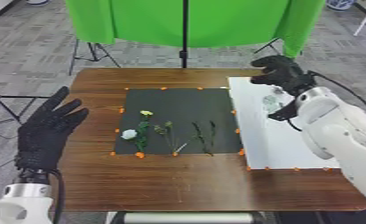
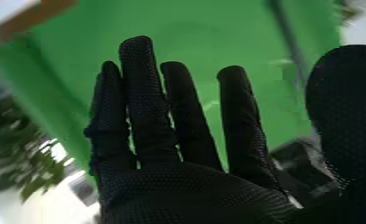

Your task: Arrange flowers

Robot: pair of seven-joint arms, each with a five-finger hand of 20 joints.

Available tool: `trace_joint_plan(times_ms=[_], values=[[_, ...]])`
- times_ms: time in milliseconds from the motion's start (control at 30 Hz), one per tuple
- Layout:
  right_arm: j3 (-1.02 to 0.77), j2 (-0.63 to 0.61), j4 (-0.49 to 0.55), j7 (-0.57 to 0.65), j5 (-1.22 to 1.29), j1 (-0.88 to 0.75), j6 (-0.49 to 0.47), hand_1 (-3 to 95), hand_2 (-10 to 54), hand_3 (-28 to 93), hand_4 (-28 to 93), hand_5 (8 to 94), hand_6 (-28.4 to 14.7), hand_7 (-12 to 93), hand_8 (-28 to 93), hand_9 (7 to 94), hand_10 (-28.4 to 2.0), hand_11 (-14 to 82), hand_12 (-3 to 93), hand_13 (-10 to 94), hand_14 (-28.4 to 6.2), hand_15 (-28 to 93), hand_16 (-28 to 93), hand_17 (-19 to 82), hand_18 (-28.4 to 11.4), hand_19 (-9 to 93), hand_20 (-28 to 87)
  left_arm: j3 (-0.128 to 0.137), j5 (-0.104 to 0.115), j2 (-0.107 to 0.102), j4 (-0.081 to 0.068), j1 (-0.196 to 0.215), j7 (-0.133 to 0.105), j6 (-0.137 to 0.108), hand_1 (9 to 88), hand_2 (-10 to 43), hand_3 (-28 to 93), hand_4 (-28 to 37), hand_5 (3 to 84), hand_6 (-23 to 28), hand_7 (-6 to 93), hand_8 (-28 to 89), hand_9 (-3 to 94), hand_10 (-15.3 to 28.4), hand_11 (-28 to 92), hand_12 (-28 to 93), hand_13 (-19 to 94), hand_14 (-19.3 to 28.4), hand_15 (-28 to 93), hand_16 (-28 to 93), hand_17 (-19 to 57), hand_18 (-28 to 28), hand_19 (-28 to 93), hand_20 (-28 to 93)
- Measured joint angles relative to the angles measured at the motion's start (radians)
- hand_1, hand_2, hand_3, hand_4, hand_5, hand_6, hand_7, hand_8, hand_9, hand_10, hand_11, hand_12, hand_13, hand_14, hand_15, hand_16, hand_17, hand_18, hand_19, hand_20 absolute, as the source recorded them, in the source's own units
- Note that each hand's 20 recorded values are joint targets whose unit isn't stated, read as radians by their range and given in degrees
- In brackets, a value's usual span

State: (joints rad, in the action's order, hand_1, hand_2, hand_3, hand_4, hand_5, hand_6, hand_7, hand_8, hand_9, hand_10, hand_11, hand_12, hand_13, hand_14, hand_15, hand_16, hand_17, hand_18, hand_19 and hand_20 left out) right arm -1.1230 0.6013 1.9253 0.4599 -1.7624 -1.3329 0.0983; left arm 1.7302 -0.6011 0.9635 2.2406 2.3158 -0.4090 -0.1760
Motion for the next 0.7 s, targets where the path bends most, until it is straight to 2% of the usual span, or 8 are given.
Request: trace_joint_plan(times_ms=[233,500,700], values=[[-0.066,-0.088,-0.027,0.131,-0.086,-0.131,0.019,27.9,-8.4,79,-28,42.7,3.5,16,-14,46.0,-17.0,13.7,13.3,45,-16.4,46,10,15,-26.0,70,31,-0.006,0.004,-0.004,0.000,0.005,-0.010,-0.005,24.2,5.6,80,-24.0,35.7,7.9,12.8,-10,34.6,19.0,23,11,27,27.5,51,-7,-6.4,28.4,54,19],[-0.029,-0.099,-0.111,0.263,-0.111,-0.150,0.002,28.0,-9.2,80,-28,42.8,3.6,17,-14,45.5,-17.2,13.6,13.3,44,-16.5,46,9,15,-26.5,69,31,-0.008,0.006,-0.001,-0.001,0.006,-0.009,-0.007,24.1,5.6,80,-24.1,35.7,7.9,12.8,-10,34.6,19.0,23,11,27,27.4,51,-7,-6.4,28.4,54,19],[-0.027,-0.095,-0.135,0.307,-0.116,-0.161,-0.044,29.4,-9.5,80,-28,43.4,3.6,16,-14,49.0,-17.2,15.3,13.5,46,-16.8,47,9,16,-26.2,70,32,-0.008,0.005,0.007,-0.001,0.005,-0.006,-0.006,24.1,5.6,80,-24.0,35.6,7.9,12.8,-10,34.6,19.1,23,11,27,27.5,51,-7,-6.4,28.4,54,19]])
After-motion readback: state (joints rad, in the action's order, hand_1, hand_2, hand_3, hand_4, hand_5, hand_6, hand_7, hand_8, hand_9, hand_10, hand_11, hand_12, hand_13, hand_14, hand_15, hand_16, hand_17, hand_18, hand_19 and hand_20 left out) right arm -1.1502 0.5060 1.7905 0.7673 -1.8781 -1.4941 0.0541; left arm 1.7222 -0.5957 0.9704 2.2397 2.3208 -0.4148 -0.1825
